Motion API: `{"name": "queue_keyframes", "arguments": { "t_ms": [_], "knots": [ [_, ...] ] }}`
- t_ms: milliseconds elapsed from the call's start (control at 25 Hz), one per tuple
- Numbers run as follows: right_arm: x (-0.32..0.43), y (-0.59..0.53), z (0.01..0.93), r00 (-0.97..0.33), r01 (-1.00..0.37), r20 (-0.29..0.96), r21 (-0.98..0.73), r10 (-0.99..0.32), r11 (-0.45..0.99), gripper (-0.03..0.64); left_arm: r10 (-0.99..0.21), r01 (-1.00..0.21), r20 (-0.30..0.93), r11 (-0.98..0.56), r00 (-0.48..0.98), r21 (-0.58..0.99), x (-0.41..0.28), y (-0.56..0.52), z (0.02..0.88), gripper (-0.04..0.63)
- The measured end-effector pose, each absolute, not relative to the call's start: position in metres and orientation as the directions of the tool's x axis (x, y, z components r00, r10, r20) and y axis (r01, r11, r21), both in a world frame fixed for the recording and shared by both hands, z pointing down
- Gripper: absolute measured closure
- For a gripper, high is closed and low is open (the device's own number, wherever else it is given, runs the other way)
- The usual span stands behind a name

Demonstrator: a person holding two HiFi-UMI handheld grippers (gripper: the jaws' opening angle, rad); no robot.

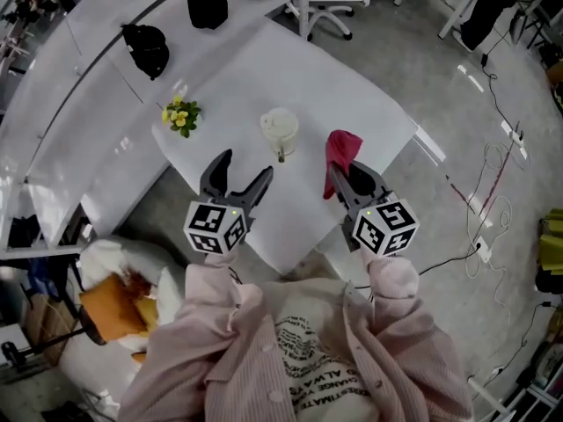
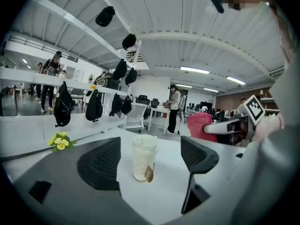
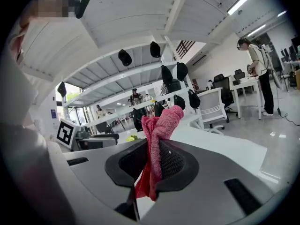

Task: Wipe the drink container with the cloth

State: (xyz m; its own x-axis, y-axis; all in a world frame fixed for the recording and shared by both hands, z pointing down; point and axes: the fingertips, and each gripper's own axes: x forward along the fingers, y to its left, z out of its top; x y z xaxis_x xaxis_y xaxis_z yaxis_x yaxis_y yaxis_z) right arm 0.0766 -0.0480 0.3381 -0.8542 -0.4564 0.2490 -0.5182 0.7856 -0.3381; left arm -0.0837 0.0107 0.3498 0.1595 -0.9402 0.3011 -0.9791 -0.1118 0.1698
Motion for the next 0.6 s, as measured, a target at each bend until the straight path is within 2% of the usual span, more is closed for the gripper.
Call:
{"name": "queue_keyframes", "arguments": {
  "t_ms": [280,600],
  "knots": [
    [0.058,-0.085,0.357,-0.869,-0.493,0.255,-0.374,-0.424,0.785,0.571,-0.922,-0.978,0.347,-0.122,0.175,0.167,-0.091,-0.037,0.373,0.212],
    [0.052,-0.103,0.376,-0.87,-0.492,0.265,-0.407,-0.417,0.769,0.571,-0.872,-0.959,0.402,-0.237,0.281,0.155,-0.09,-0.072,0.4,0.196]
  ]
}}
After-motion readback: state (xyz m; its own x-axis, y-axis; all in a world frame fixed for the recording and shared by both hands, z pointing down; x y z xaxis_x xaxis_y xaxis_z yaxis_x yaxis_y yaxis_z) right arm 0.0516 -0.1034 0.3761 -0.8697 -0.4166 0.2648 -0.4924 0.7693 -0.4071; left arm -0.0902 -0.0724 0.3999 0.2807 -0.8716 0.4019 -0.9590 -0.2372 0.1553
